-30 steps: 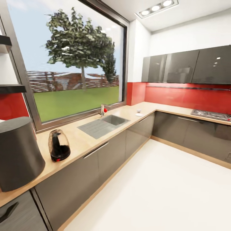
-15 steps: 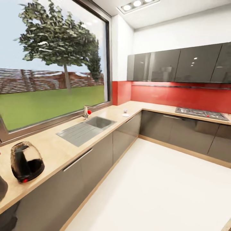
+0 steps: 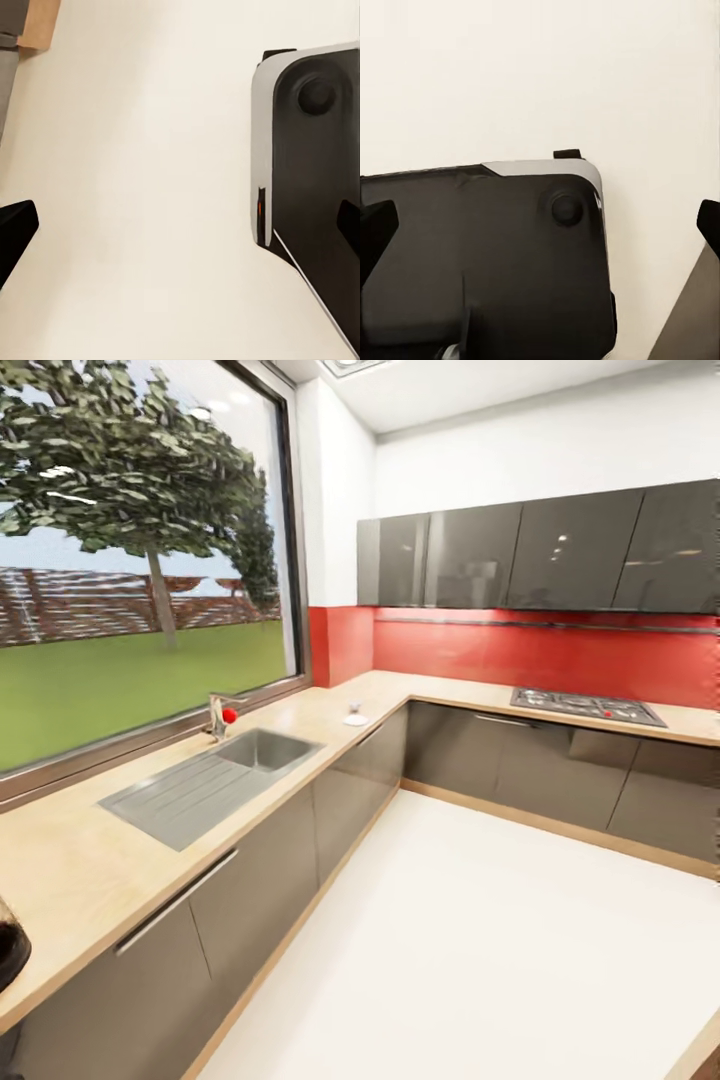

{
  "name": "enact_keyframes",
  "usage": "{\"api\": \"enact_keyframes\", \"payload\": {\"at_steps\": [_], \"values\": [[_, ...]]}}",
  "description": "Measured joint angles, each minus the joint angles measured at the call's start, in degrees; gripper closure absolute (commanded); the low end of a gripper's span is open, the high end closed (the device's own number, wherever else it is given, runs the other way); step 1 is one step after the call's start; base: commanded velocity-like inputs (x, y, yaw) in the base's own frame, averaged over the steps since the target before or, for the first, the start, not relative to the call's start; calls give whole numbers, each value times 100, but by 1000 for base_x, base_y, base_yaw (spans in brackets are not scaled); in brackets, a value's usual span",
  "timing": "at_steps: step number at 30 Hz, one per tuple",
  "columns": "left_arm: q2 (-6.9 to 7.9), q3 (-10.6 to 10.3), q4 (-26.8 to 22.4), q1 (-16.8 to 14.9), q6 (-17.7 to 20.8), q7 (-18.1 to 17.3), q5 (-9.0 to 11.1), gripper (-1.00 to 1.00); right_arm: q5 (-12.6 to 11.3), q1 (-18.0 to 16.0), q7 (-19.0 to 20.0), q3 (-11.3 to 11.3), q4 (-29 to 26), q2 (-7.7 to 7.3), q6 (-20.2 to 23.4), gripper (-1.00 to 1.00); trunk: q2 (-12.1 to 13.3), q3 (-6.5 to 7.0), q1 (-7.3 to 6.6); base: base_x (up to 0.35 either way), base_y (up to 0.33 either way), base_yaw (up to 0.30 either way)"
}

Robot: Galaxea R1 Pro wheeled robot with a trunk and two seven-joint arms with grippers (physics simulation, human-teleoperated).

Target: Set up a coffee station on the kitchen countertop: keep the coffee maker on the countertop, move the bottle of coffee from the kitchen shelf to the counter next to the coffee maker, place a paper coffee filter on top of the coffee maker, put the saucer next to the coffee maker with the coffee cup on the saucer, and place the electric kettle next to the coffee maker.

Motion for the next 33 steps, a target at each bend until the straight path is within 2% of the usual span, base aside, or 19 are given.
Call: {"api": "enact_keyframes", "payload": {"at_steps": [22,33], "values": [[0,9,1,-5,-27,8,27,-100,1,2,-2,5,1,9,3,-100,8,-153,-2,337,-84,-191],[-9,9,0,-3,-35,7,28,-100,38,2,5,57,11,10,-15,-100,9,-174,-2,339,-1,-27]]}}
